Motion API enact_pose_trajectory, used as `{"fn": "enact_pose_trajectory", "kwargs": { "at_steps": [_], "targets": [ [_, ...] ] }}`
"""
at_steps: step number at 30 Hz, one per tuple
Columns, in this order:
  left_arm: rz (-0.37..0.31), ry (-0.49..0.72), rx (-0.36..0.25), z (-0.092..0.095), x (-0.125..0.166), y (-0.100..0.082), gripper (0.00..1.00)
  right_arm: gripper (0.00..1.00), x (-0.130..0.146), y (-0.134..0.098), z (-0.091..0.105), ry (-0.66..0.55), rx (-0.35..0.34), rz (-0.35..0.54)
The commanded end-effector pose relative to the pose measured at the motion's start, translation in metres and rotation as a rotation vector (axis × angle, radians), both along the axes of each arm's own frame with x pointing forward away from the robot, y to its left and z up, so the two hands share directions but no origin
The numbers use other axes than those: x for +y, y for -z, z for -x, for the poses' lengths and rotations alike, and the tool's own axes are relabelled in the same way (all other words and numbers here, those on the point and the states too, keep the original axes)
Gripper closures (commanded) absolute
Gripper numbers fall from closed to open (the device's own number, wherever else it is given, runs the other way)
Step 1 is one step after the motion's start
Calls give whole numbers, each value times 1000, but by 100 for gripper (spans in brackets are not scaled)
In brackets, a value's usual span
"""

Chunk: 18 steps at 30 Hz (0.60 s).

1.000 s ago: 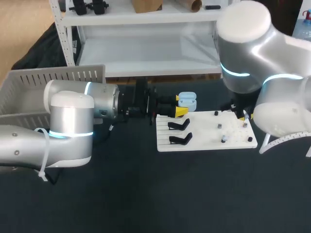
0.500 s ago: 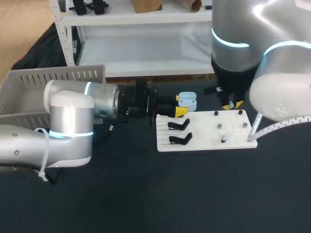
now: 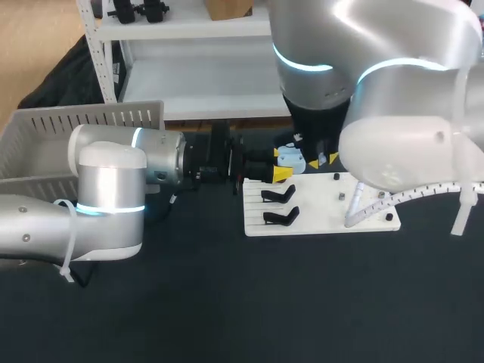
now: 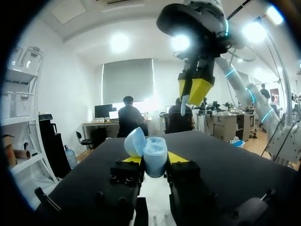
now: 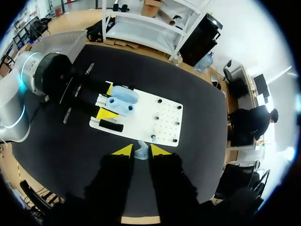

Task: Pick up each earbud case from the left stands, insert the matching earbuds, close the lid, and place the case in the box.

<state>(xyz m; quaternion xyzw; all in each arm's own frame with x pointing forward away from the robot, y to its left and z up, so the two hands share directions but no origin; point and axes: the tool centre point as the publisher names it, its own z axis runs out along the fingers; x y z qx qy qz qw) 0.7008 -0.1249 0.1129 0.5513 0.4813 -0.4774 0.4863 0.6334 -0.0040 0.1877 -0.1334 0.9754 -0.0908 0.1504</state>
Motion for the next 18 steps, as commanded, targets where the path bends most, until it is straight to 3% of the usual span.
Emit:
{"fn": "enact_pose_trajectory", "kwargs": {
  "at_steps": [1,9,17,18],
  "targets": [
    [1,-3,-1,1,0,0,100,100,-1,0,2,1,-5,-1],
    [1,-3,-1,1,0,0,100,100,-1,0,2,1,-5,-1],
    [1,-3,-1,1,0,0,100,100,27,2,-1,321,1,-51],
    [1,-3,-1,1,0,0,100,100,30,3,-3,359,12,-90]
  ]
}}
